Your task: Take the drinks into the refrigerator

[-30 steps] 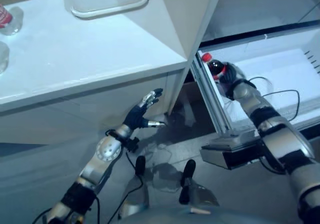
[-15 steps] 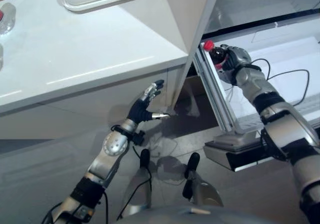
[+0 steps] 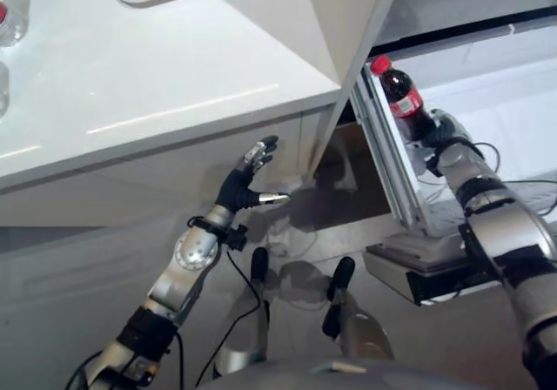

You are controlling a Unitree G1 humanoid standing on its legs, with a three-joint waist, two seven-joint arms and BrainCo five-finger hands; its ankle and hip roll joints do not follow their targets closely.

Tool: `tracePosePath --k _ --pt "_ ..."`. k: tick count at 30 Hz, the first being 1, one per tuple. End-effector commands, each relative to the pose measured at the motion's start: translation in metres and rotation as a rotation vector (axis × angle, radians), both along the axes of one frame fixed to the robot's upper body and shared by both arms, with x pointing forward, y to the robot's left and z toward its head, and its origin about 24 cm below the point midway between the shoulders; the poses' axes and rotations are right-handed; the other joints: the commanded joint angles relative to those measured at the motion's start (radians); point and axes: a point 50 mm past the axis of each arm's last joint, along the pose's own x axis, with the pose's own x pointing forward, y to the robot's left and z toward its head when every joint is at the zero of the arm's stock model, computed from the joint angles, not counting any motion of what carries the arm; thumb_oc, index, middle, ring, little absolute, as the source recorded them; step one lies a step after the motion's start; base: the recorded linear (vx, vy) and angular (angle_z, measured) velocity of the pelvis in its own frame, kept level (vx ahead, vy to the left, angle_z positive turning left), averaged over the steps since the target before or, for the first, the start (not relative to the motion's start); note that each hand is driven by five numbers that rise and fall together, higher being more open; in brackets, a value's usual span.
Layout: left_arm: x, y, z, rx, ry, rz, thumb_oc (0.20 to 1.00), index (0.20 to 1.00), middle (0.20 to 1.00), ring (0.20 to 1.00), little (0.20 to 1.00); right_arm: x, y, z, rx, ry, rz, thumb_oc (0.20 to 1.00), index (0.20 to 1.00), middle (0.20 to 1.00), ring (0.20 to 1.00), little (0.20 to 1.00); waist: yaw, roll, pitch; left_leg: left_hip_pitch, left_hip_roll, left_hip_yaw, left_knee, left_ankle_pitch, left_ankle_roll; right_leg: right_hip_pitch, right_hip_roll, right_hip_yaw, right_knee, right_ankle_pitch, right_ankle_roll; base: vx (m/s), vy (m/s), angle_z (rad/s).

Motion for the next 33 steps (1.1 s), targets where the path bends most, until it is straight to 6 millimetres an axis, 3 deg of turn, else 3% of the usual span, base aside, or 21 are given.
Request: tracePosePath --k 1,5,12,33 --pt "-0.007 -0.003 0.036 -0.051 -0.165 -0.048 1.000 1.000 1.000 1.000 1.000 0.006 0.011 0.005 0.033 -0.049 0.050 1.000 1.000 1.000 1.000 1.000 0.003 -0.029 0.013 -0.050 -0.081 -0.021 -0.046 0.014 0.044 0.015 -0.052 -0.029 0.008 0.000 0.072 0.00 0.000 0.00" --pt "-0.006 -0.002 0.037 -0.055 -0.176 -0.032 1.000 1.000 1.000 1.000 1.000 -0.002 0.012 -0.015 0.136 -0.077 0.034 1.000 1.000 1.000 1.000 1.000 -0.009 -0.028 0.014 -0.051 -0.079 -0.018 -0.046 0.013 0.045 0.012 -0.051 -0.030 0.010 -0.002 0.071 0.00 0.000 0.00" --pt "-0.006 -0.002 0.037 -0.064 -0.177 -0.026 1.000 1.000 1.000 1.000 1.000 -0.008 0.012 -0.029 0.206 -0.085 0.006 1.000 1.000 1.000 1.000 1.000 -0.016 -0.027 0.007 -0.050 -0.076 -0.012 -0.046 0.010 0.046 0.008 -0.047 -0.023 0.010 -0.006 0.069 0.00 0.000 0.00" --pt "-0.008 0.000 0.037 -0.065 -0.184 -0.009 1.000 1.000 1.000 1.000 1.000 0.004 0.034 -0.017 0.290 -0.181 0.052 1.000 1.000 1.000 1.000 1.000 -0.017 -0.034 0.000 -0.051 -0.068 -0.010 -0.046 0.005 0.047 0.004 -0.037 -0.020 0.007 -0.013 0.066 0.00 0.000 0.00"
